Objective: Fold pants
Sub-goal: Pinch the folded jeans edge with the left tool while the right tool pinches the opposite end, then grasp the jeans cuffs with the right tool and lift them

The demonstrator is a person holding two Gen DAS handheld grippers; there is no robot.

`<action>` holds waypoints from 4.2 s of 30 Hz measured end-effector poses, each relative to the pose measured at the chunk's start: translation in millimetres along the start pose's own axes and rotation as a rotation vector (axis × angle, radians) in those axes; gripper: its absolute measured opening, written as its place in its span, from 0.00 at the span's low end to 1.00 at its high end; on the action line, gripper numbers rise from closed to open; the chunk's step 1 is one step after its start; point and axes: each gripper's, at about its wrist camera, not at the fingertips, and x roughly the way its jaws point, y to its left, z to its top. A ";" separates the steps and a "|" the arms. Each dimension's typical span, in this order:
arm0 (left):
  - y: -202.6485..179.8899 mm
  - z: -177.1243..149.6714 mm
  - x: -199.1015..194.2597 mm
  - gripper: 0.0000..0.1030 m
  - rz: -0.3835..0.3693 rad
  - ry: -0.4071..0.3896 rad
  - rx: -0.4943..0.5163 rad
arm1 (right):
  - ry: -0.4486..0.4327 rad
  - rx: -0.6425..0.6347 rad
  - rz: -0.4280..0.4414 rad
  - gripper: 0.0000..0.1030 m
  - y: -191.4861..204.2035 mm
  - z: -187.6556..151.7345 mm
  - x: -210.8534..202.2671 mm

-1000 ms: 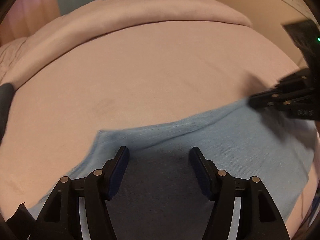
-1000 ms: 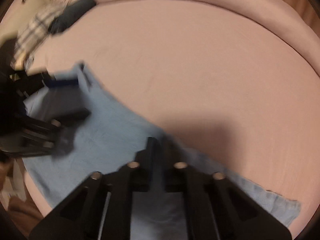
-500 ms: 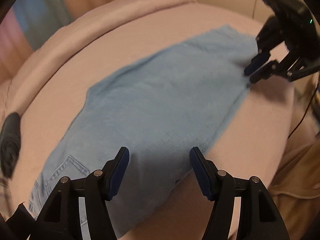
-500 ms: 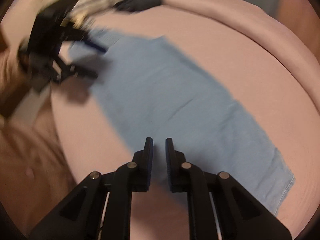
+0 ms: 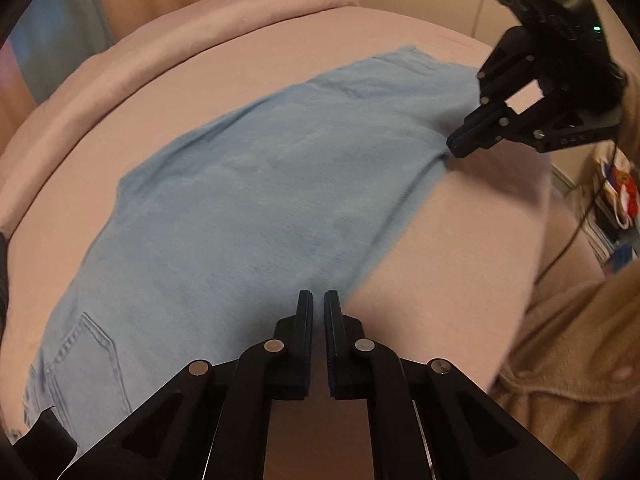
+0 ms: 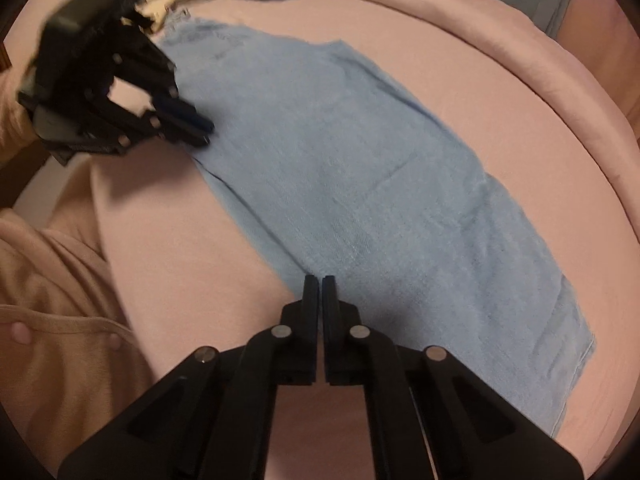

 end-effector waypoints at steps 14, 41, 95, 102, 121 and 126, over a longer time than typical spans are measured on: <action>-14.8 2.5 13.4 0.49 0.134 0.014 0.101 | 0.035 -0.097 -0.091 0.28 8.2 -2.5 5.4; -13.4 75.3 17.4 0.44 -0.056 -0.155 -0.124 | -0.140 0.181 -0.013 0.07 -18.4 18.5 2.8; -33.2 185.5 118.9 0.46 -0.353 -0.030 -0.576 | -0.471 1.429 -0.054 0.17 -114.9 -210.9 -48.4; -45.2 191.3 114.2 0.48 -0.285 -0.013 -0.500 | -0.465 1.333 -0.132 0.16 -108.2 -179.9 -63.3; -26.6 171.5 73.0 0.60 -0.335 -0.156 -0.580 | -0.451 1.077 -0.245 0.16 -80.0 -104.1 -88.7; -16.6 163.4 54.7 0.63 -0.370 -0.211 -0.618 | -0.443 1.008 -0.253 0.16 -72.2 -86.5 -88.6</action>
